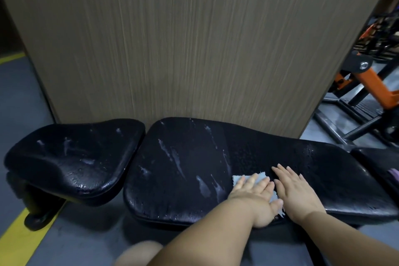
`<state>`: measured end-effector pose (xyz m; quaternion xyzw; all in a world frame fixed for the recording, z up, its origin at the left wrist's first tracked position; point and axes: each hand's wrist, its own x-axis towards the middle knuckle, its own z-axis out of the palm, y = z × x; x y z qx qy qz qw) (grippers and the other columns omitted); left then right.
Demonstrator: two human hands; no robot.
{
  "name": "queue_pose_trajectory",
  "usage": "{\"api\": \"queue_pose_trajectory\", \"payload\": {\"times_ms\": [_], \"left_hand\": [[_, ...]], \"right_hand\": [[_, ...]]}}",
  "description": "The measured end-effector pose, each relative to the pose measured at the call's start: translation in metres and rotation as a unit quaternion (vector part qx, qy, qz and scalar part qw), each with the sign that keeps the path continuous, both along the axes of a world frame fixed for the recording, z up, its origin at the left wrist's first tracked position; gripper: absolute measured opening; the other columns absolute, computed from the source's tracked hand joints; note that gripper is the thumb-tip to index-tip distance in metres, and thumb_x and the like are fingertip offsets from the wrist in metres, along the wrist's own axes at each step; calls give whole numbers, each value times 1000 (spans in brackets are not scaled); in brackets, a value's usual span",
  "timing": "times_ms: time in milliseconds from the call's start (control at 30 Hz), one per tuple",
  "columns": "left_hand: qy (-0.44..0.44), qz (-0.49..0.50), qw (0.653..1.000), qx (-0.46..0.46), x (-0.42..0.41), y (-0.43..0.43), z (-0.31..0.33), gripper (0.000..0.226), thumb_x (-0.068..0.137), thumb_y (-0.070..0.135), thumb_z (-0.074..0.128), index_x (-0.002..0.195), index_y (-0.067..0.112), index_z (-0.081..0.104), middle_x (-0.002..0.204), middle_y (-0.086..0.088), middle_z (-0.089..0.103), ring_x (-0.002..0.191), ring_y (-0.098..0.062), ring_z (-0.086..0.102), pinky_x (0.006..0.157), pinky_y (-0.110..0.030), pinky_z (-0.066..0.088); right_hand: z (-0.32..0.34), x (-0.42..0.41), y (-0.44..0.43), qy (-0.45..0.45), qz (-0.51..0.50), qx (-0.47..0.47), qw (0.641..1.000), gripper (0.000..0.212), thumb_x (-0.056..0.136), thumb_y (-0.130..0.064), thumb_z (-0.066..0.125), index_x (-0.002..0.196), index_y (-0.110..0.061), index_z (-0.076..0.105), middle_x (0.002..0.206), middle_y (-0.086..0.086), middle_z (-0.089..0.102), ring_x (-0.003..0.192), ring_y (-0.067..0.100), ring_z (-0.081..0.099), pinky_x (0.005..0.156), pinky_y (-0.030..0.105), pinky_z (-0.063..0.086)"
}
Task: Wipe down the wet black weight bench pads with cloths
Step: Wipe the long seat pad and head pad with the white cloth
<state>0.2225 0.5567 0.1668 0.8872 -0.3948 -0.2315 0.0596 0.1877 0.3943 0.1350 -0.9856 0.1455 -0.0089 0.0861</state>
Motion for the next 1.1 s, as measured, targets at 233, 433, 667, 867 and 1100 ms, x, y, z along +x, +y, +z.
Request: {"api": "queue_pose_trajectory", "payload": {"times_ms": [233,433,667,867,1100], "left_hand": [[-2,13,1000,-6,12,-6,-2,61,102,52,7,156,25,-6,161,13,-17,145,-11,-26,117,-36,-20],[-6,30,1000,-5,6,-1,-1,62,102,53,8,156,25,-8,160,14,-18,144,-9,-26,116,-36,-20],[2,51,999,13,-12,33,3,59,103,51,8,155,28,-9,159,16,-20,144,-8,-26,117,-34,-19],[-7,74,997,-4,-25,51,1,58,104,47,10,156,25,-6,161,13,-16,145,-8,-24,117,-32,-18],[-34,105,990,-93,-37,70,2,58,106,38,22,156,19,1,163,8,-5,146,-6,-18,117,-26,-15]], "right_hand": [[-1,4,-4,-11,5,4,1000,47,103,-34,22,150,-30,25,158,-14,17,147,6,5,120,28,2],[2,6,-6,-13,-5,18,1000,47,103,-34,24,149,-31,26,158,-13,18,147,7,7,120,31,4],[25,18,9,8,-37,131,991,43,100,-21,37,143,-29,40,156,-10,26,147,13,11,120,35,10],[41,20,54,-73,47,228,970,32,97,-20,49,125,-32,60,136,-13,52,127,9,46,101,21,35],[36,-1,81,-136,104,281,944,26,95,-17,53,113,-30,66,114,-13,61,102,1,54,89,16,39]]}}
